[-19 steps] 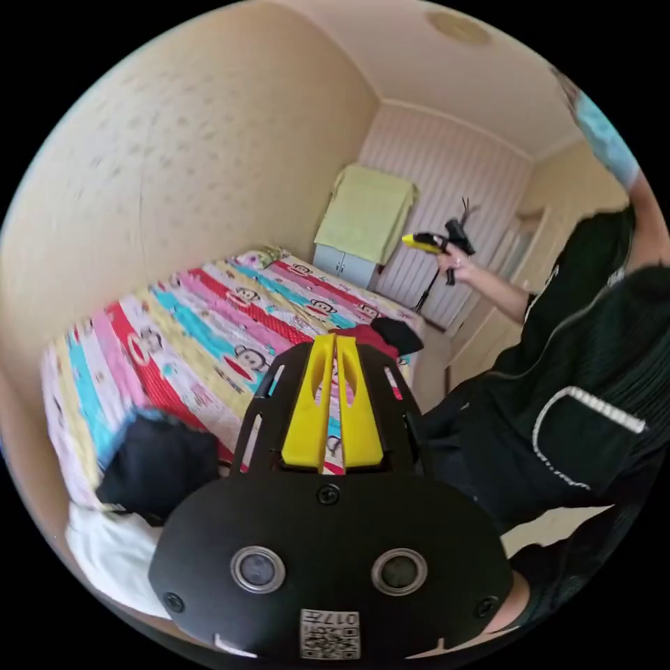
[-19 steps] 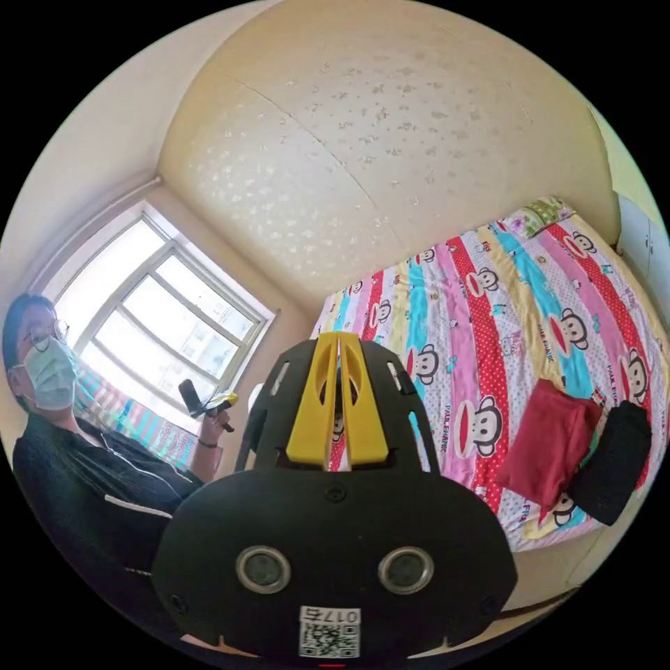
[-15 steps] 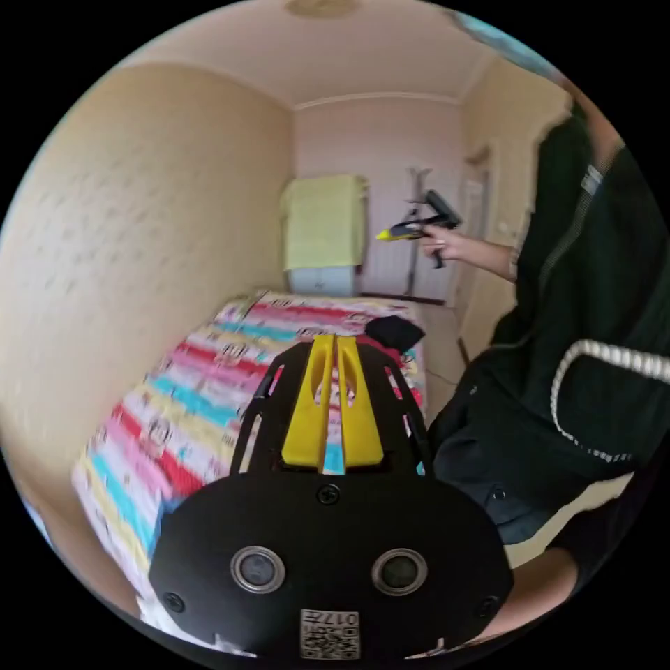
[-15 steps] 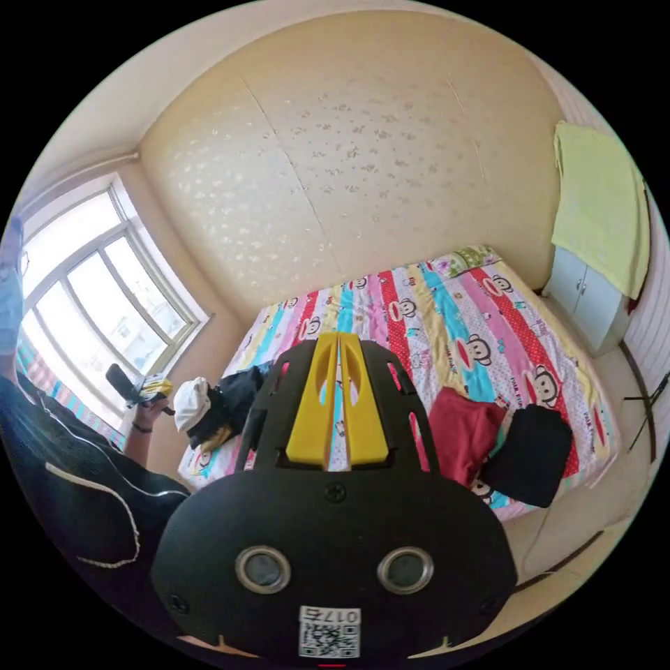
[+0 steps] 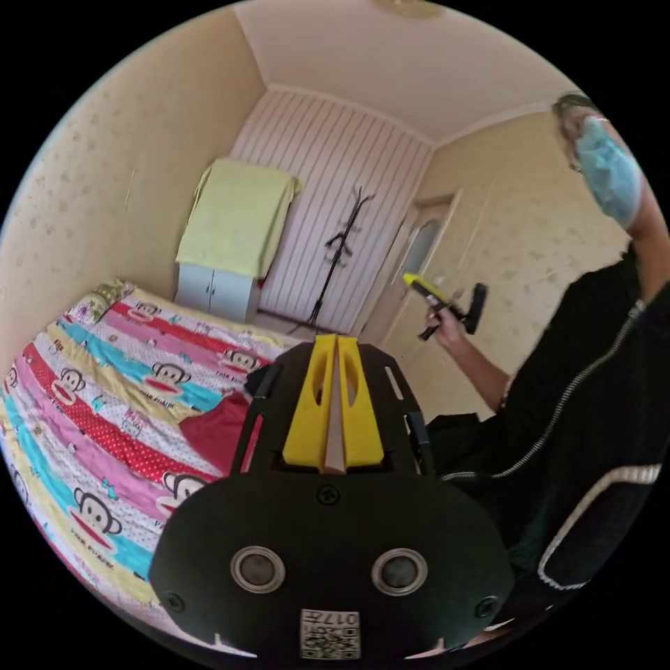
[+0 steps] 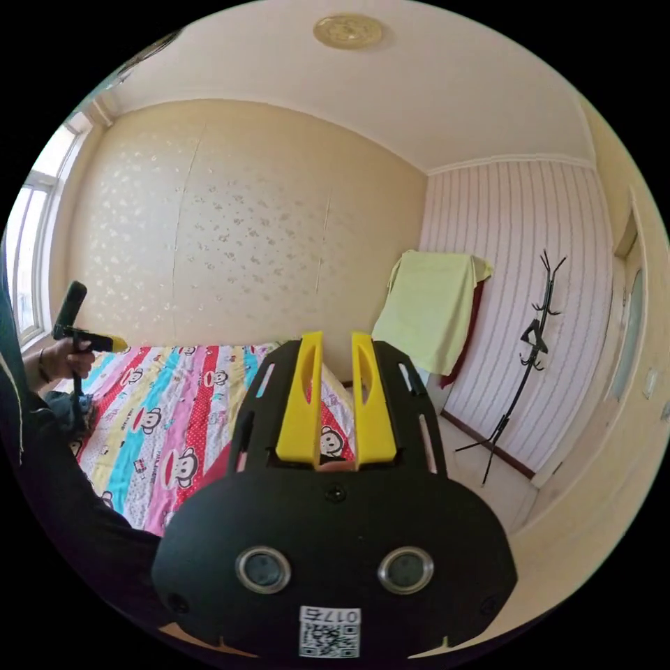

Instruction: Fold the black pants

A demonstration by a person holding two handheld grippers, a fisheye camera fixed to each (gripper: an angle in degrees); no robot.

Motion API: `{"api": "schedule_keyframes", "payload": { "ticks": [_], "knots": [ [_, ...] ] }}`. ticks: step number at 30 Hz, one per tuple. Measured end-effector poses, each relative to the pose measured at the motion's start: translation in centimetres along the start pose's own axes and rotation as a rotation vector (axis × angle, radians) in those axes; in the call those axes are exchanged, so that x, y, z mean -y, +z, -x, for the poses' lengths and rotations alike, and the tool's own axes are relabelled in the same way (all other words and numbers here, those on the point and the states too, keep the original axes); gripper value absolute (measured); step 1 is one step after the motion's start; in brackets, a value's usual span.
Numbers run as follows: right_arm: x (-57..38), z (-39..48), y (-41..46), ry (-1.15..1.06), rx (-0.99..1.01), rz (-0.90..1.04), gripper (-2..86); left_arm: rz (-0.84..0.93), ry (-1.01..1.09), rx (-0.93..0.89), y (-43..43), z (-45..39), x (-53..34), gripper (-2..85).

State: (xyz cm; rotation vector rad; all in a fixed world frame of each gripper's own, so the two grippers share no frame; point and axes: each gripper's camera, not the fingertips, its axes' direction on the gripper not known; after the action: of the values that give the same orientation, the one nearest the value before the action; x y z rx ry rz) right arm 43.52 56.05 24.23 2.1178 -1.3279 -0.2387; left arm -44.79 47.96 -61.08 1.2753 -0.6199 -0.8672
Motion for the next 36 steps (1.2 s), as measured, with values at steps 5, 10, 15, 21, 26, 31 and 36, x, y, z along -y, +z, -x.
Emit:
{"api": "schedule_keyframes", "payload": {
  "ticks": [5,10,15,21,26,31,36],
  "knots": [
    [-7.6,-8.4,10.7,0.214,0.142,0.341,13.6,0.245,-0.181,-0.159,16.7,6.1,2.5,-0.8],
    [-16.6,-13.4,21.0,0.317,0.182,0.631,16.7,0.326,-0.406,-0.349,30.4,9.2,2.4,1.5],
    [-23.1,-17.0,29.8,0.334,0.252,0.788,16.4,0.343,-0.392,-0.430,34.8,9.8,4.2,4.1],
    [-31.5,-21.8,38.7,0.629,0.357,0.892,12.9,0.308,-0.487,-0.474,36.6,12.4,4.8,3.9],
    [-33.3,-23.3,41.4,0.744,0.367,0.930,7.0,0.391,-0.489,-0.343,38.7,13.3,5.0,7.5],
    [-29.5,-23.7,38.9,0.707,0.717,0.701,4.8,0.461,-0.473,-0.319,42.0,13.4,6.6,10.2],
    [-23.4,-19.8,36.0,0.446,1.024,0.542,4.2,0.483,-0.371,-0.103,43.8,12.8,9.0,16.2]
  ]
}}
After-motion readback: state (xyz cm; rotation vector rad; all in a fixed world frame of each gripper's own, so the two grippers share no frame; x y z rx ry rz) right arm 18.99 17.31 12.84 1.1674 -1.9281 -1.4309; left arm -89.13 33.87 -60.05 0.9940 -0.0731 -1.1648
